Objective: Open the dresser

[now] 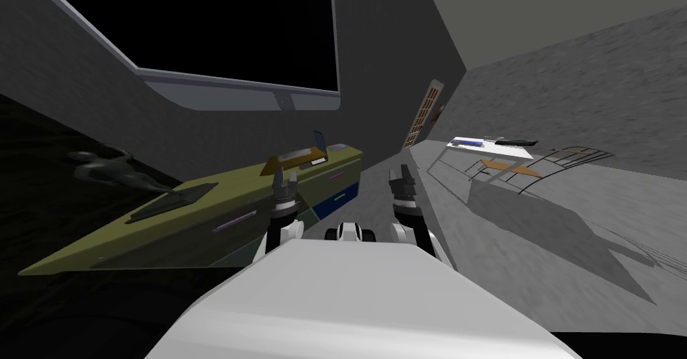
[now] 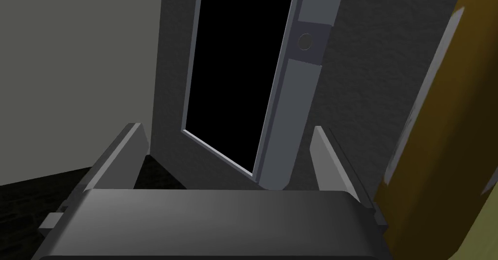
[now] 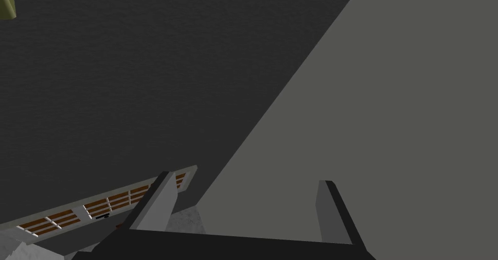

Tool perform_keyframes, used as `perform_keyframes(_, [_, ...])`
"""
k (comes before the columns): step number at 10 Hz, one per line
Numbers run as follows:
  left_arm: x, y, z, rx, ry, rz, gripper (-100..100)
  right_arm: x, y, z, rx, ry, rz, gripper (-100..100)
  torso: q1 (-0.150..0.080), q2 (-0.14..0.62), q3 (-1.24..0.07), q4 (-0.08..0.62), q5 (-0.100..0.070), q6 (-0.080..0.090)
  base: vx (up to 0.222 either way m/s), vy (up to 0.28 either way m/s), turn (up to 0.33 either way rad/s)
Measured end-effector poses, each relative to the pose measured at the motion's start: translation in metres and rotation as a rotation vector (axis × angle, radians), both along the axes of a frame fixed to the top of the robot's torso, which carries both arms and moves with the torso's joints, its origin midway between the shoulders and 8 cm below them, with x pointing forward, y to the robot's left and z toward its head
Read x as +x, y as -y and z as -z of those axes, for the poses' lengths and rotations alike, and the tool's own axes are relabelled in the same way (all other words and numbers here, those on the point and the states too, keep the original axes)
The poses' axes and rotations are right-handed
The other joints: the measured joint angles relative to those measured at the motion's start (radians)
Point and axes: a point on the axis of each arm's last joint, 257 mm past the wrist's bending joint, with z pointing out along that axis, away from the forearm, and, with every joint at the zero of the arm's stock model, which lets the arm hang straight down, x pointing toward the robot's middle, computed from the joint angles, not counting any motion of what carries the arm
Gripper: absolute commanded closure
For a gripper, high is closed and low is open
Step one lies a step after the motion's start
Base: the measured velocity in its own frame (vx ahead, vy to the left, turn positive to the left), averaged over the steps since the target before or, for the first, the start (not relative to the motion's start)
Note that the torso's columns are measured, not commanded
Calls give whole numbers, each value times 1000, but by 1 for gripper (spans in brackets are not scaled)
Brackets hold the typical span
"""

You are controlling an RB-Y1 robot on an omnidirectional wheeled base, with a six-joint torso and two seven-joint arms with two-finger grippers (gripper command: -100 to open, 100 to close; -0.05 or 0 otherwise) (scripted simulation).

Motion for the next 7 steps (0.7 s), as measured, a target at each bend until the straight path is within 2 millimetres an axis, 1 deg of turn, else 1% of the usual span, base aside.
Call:
perform_keyframes(2, [4, 2, 8, 36, -23, 18, -100, 0, 0, 0, 0, 0, 0, 0, -1, 11, -25, 12, 0, 0, 44, -51, 28])
perform_keyframes(4, [10, -1, 17, 64, -53, 28, -100, 0, 0, 0, 0, 0, 0, 0, -1, 12, -25, 14, 0, 0, 71, -72, 41])
perform_keyframes(6, [18, -6, 31, 78, -88, 30, -100, 0, 0, 0, 0, 0, 0, 0, 0, 13, -25, 14, 0, 0, 84, -80, 45])
perform_keyframes(7, [21, -9, 42, 81, -110, 28, -100, 0, 0, 0, 0, 0, 0, 0, 1, 13, -25, 14, 0, 0, 75, -85, 52])
